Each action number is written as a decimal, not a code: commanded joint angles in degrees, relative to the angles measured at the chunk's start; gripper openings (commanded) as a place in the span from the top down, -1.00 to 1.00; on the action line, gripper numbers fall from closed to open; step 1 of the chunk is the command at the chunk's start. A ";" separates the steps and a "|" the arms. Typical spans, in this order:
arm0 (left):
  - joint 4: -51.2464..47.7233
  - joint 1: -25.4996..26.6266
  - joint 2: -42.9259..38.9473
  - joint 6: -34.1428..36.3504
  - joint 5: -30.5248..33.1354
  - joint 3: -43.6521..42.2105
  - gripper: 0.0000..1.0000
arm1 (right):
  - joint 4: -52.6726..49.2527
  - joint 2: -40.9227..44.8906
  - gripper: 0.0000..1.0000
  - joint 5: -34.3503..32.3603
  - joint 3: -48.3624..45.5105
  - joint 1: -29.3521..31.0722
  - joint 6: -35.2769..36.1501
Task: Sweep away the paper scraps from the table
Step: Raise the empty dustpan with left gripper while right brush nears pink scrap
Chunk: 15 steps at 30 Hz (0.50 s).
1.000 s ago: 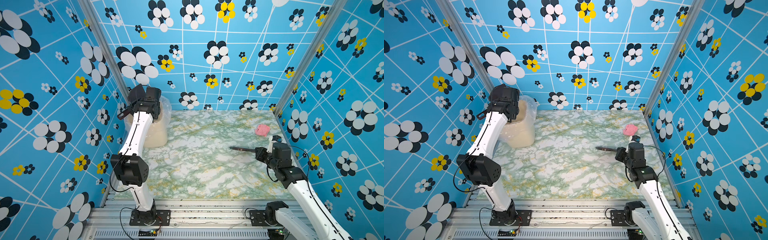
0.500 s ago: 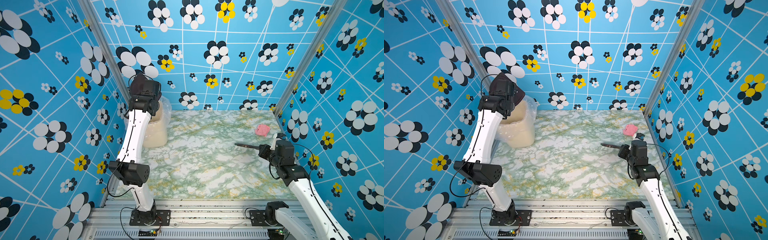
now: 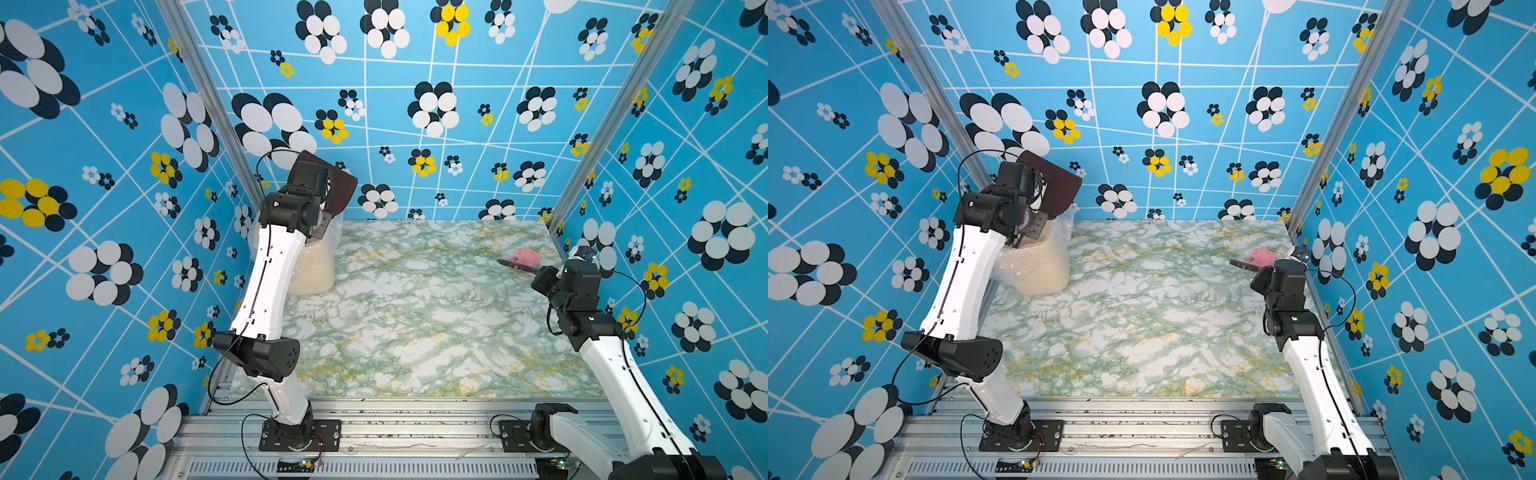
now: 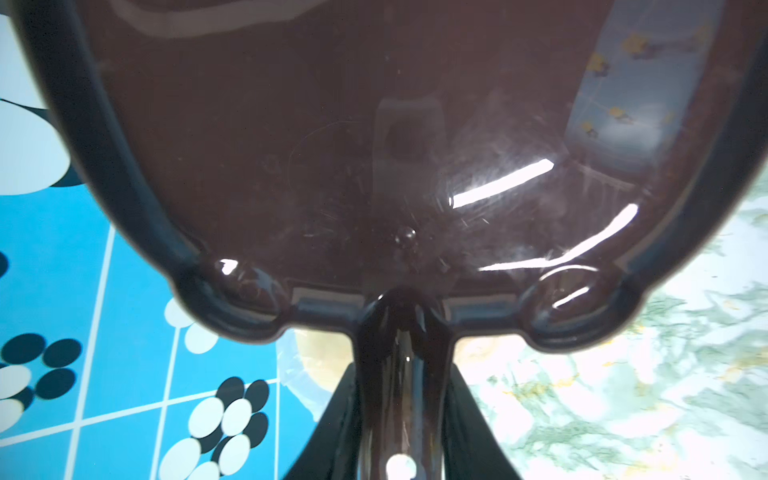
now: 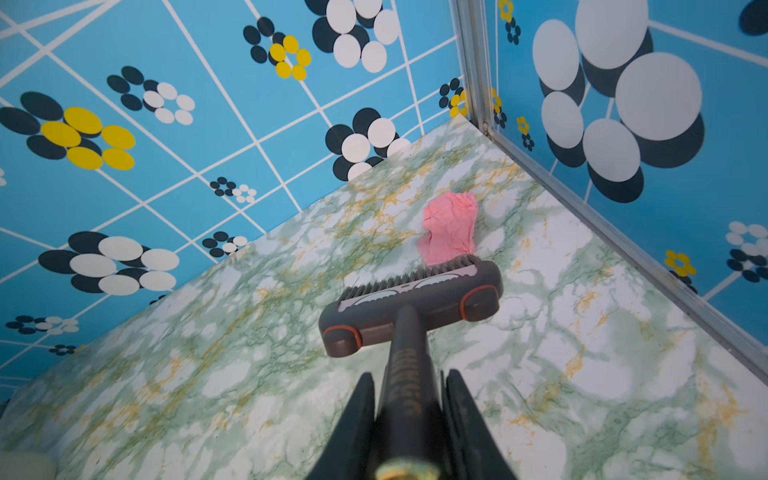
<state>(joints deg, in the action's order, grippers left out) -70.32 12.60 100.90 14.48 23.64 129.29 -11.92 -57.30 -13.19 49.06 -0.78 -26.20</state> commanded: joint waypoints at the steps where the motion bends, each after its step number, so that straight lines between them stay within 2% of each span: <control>1: 1.76 2.72 -3.17 -3.34 -6.18 0.38 1.00 | 7.68 -1.07 1.00 -4.97 2.53 -1.69 -0.52; 7: 2.53 9.04 -3.95 -3.84 -7.65 -0.01 1.00 | 12.79 -5.38 1.00 -4.72 3.47 -5.55 -2.37; 15: 3.44 17.10 -3.23 -5.95 -8.28 -2.32 1.00 | 12.42 -14.87 1.00 2.21 7.66 -10.59 -6.32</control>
<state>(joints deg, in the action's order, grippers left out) -68.53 28.05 98.21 10.46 16.23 128.44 -2.74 -70.54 -14.11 54.17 -10.46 -30.09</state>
